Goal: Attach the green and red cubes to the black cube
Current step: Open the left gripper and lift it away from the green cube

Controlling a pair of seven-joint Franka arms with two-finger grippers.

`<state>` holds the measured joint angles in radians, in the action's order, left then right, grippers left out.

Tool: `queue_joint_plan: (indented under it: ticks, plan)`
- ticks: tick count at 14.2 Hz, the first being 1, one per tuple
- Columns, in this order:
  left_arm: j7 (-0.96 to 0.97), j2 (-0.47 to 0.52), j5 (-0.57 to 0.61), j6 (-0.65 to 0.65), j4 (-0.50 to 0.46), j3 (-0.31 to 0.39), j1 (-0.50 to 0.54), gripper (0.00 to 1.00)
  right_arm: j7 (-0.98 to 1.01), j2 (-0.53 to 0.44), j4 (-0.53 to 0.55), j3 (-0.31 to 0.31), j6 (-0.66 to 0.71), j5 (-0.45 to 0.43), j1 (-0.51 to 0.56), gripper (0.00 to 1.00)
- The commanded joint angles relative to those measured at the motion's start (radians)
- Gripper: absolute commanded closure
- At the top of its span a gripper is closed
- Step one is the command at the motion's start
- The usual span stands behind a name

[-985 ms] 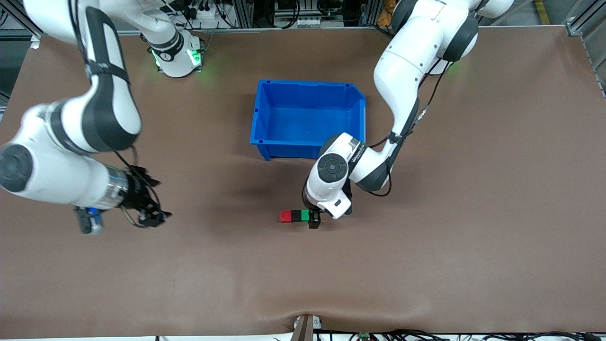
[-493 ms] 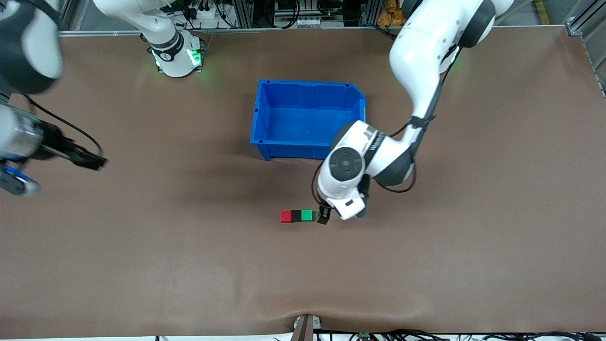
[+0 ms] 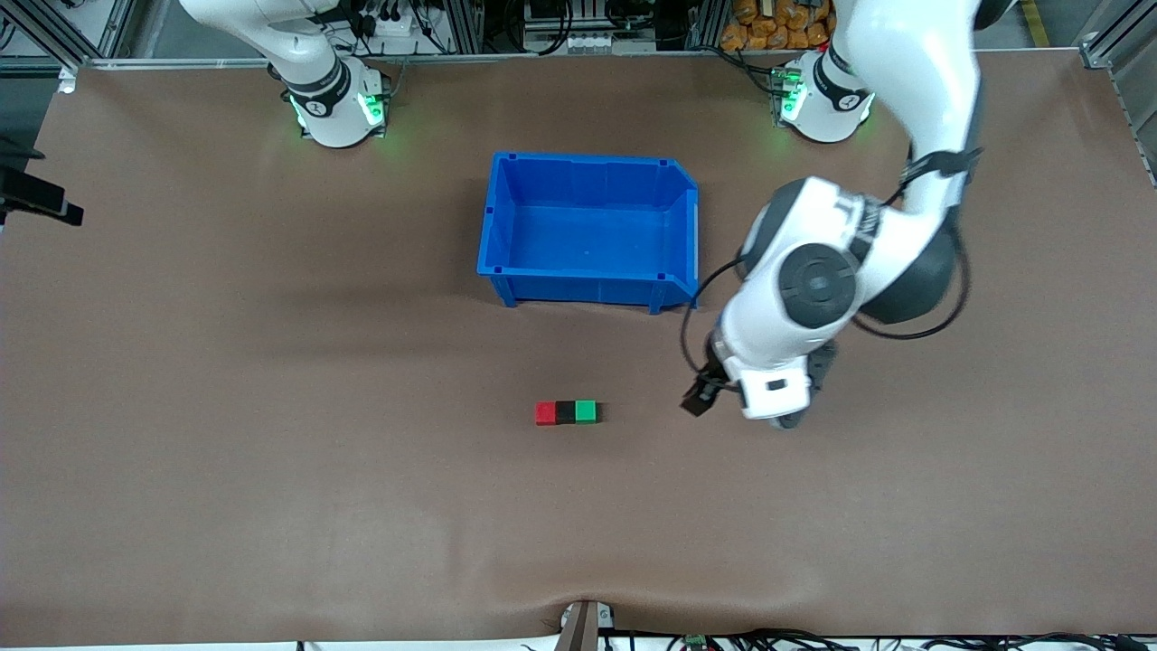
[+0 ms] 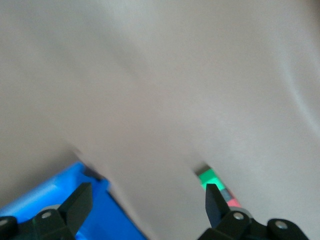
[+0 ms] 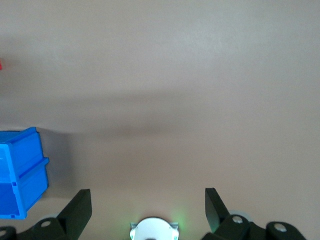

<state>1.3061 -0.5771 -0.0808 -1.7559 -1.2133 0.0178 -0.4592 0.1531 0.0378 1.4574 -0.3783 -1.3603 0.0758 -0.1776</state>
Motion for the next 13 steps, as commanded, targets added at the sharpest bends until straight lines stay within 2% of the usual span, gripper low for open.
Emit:
queue_joint_plan:
  ticks: [1, 2, 3, 4, 5, 6, 7, 11, 13]
  plan:
    - [-0.189, 0.158, 0.047, 0.007, -0.178, -0.007, 0.053, 0.00, 0.008, -0.179, 0.246, 0.022, -0.143, -0.019, -0.002, 0.00]
    - [-0.270, 0.198, 0.056, 0.013, -0.207, -0.009, 0.075, 0.00, 0.014, -0.179, 0.245, 0.032, -0.144, -0.018, 0.003, 0.00]
    - [-0.344, 0.233, 0.058, 0.031, -0.224, -0.009, 0.106, 0.00, 0.010, -0.173, 0.197, 0.057, -0.140, -0.019, 0.016, 0.00]
    - [-0.397, 0.259, 0.058, 0.048, -0.230, -0.009, 0.137, 0.00, 0.007, -0.149, 0.107, 0.106, -0.120, -0.025, 0.080, 0.00]
    - [-0.451, 0.281, 0.058, 0.076, -0.230, -0.009, 0.166, 0.00, 0.008, -0.118, 0.016, 0.127, -0.102, -0.005, 0.160, 0.00]
    - [-0.488, 0.298, 0.061, 0.100, -0.230, -0.007, 0.183, 0.00, 0.008, -0.098, -0.023, 0.127, -0.100, 0.036, 0.186, 0.00]
    - [-0.542, 0.315, 0.090, 0.125, -0.230, -0.009, 0.201, 0.00, 0.010, -0.099, -0.028, 0.122, -0.102, 0.073, 0.187, 0.00]
    - [-0.853, 0.407, 0.104, 0.180, -0.267, -0.013, 0.315, 0.00, 0.003, -0.102, -0.028, 0.128, -0.097, 0.067, 0.171, 0.00]
    - [-0.921, 0.463, 0.104, 0.180, -0.311, -0.012, 0.350, 0.00, 0.010, -0.095, -0.023, 0.125, -0.098, 0.068, 0.182, 0.00]
